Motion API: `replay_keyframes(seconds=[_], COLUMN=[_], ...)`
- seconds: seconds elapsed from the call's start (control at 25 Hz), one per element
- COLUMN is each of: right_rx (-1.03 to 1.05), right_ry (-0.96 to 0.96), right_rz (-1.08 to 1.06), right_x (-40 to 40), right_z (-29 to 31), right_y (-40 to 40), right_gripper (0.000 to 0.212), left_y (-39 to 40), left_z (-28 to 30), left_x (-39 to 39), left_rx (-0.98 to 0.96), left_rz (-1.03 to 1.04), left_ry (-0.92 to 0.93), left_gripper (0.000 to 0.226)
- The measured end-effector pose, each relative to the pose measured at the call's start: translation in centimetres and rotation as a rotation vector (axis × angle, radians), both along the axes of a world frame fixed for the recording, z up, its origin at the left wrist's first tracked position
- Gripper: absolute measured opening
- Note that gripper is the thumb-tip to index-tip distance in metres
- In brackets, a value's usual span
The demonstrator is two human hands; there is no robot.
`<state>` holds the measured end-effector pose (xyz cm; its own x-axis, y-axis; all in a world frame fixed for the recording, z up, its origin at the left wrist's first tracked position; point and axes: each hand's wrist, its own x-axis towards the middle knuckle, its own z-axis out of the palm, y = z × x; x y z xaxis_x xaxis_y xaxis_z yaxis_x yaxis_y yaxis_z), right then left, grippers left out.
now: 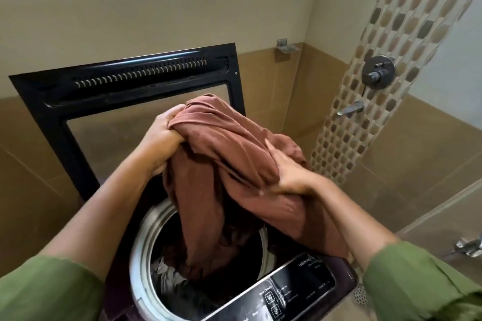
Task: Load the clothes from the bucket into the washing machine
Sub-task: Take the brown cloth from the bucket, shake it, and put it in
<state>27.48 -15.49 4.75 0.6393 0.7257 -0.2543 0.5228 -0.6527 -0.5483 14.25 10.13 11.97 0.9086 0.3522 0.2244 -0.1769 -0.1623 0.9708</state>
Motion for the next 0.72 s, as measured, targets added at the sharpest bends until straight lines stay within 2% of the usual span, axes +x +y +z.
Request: replay_keyframes(seconds=[0.04,0.08,0.16,0.24,0.28,0.36,0.44,0.52,0.56,0.64,0.72], right_rx=[-0.104,-0.106,0.036,0.131,0.197,0.470,0.899,1.203,1.289,1.318,1.130], right_ry=[0.020,0.058,0.100,0.051,0.045,0.155,0.489,0.846,0.932,1.021,1.118], right_rz=[-0.054,-0.118,-0.270,-0.434,-0.544,-0.839,-1.015,-0.868,-0.771,-0.622,-0.496], right_x=[-0.1,-0.2,0.3,1.6,2.2,3.2,3.1,2.0,1.0,-1.3,-3.6], right_z=[-2.6,-4.7,-7.4,-8.0,-7.7,-6.1,-3.6,-0.5,0.9,2.4,2.0], right_y=[-1.0,-1.8,-3.2,-4.6,-5.0,-4.6,-3.0,-0.6,0.9,4.0,6.7], right_gripper=[0.127,0.118,0.075,0.030,0.022,0.028,0.033,0.037,0.038,0.042,0.054], left_y=[-0.4,-1.0,-1.9,-1.8,-1.7,-1.3,-1.0,-1.0,-0.9,-0.7,-0.9], left_z=[0.1,0.1,-0.3,-1.2,-1.7,-2.9,-4.0,-5.4,-6.1,-8.0,-10.7], left_x=[-0.1,-0.2,-0.2,-0.6,-0.9,-1.4,-1.7,-2.1,-2.5,-3.5,-4.7], left_rx=[-0.021,-0.014,-0.009,-0.080,-0.125,-0.211,-0.298,-0.435,-0.555,-0.798,-0.812], left_rz=[-0.044,-0.090,-0.132,-0.098,-0.070,-0.017,0.057,0.152,0.188,0.250,0.337], left_ry=[-0.002,0.008,0.029,0.034,0.045,0.080,0.110,0.096,0.071,0.070,0.200], left_gripper=[0.041,0.043,0.047,0.047,0.046,0.045,0.050,0.048,0.043,0.038,0.038])
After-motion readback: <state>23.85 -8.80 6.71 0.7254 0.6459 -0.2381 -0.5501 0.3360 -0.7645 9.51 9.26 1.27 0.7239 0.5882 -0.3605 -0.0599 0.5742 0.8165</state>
